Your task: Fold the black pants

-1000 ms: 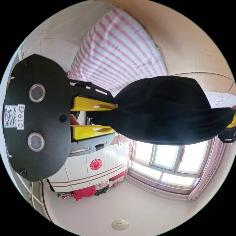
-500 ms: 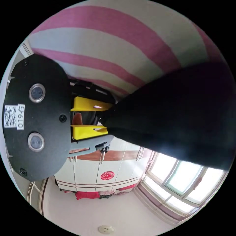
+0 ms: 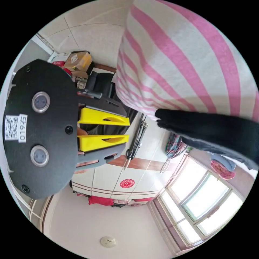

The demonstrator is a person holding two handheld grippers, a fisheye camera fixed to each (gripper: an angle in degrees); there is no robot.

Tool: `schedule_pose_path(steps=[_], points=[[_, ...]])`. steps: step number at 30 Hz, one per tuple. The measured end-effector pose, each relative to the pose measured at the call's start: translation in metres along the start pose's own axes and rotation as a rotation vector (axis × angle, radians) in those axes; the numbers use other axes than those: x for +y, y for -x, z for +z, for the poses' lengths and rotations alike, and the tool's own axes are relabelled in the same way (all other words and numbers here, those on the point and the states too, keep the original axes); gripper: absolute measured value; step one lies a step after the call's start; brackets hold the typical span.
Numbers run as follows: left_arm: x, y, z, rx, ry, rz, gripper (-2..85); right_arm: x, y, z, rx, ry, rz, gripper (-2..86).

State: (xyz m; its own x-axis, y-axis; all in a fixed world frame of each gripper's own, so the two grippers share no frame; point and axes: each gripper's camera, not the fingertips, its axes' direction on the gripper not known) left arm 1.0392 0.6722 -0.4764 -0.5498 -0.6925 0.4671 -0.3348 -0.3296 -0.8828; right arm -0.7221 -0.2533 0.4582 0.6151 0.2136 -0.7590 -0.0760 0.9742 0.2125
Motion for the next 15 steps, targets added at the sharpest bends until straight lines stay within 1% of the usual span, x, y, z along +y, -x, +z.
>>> schedule_pose_path(steps=[1,3,4,5,6,7,8,9,10,11,12,13,14,15], points=[[0.010,-0.009,-0.011,-0.022,-0.006,0.042,1.7,0.019,-0.014,0.003,-0.006,0.024,0.066,4.7],[0.062,-0.051,-0.067,-0.168,-0.060,0.265,1.3,0.046,-0.050,0.003,-0.026,0.051,0.215,2.3],[0.079,-0.061,-0.082,-0.213,-0.078,0.329,1.2,0.062,-0.082,-0.002,-0.024,0.064,0.341,0.3],[0.115,-0.079,-0.114,-0.318,-0.122,0.449,1.2,0.077,-0.115,-0.013,-0.061,0.039,0.444,-0.2],[0.156,-0.094,-0.145,-0.464,-0.172,0.556,1.1,0.084,-0.132,-0.020,-0.081,0.016,0.494,-0.5],[0.178,-0.099,-0.160,-0.548,-0.200,0.597,1.1,0.094,-0.165,-0.037,-0.126,-0.034,0.579,-0.7],[0.221,-0.105,-0.189,-0.706,-0.265,0.648,1.1,0.100,-0.196,-0.055,-0.182,-0.086,0.645,-0.8],[0.264,-0.105,-0.218,-0.822,-0.316,0.681,1.1,0.102,-0.212,-0.066,-0.205,-0.120,0.685,-0.8],[0.285,-0.103,-0.232,-0.867,-0.340,0.688,1.1,0.104,-0.243,-0.087,-0.265,-0.189,0.771,-0.9],[0.325,-0.096,-0.261,-0.930,-0.378,0.675,1.0,0.104,-0.274,-0.107,-0.385,-0.265,0.840,-0.9],[0.364,-0.088,-0.290,-0.983,-0.399,0.646,1.0,0.103,-0.289,-0.118,-0.460,-0.316,0.874,-0.9],[0.383,-0.083,-0.303,-1.009,-0.409,0.628,0.9,0.102,-0.315,-0.140,-0.609,-0.431,0.955,-0.9],[0.421,-0.073,-0.327,-1.057,-0.432,0.593,0.9,0.101,-0.335,-0.163,-0.778,-0.580,1.022,-1.0],[0.459,-0.063,-0.351,-1.105,-0.467,0.551,0.8,0.098,-0.342,-0.175,-0.862,-0.662,1.037,-1.0]])
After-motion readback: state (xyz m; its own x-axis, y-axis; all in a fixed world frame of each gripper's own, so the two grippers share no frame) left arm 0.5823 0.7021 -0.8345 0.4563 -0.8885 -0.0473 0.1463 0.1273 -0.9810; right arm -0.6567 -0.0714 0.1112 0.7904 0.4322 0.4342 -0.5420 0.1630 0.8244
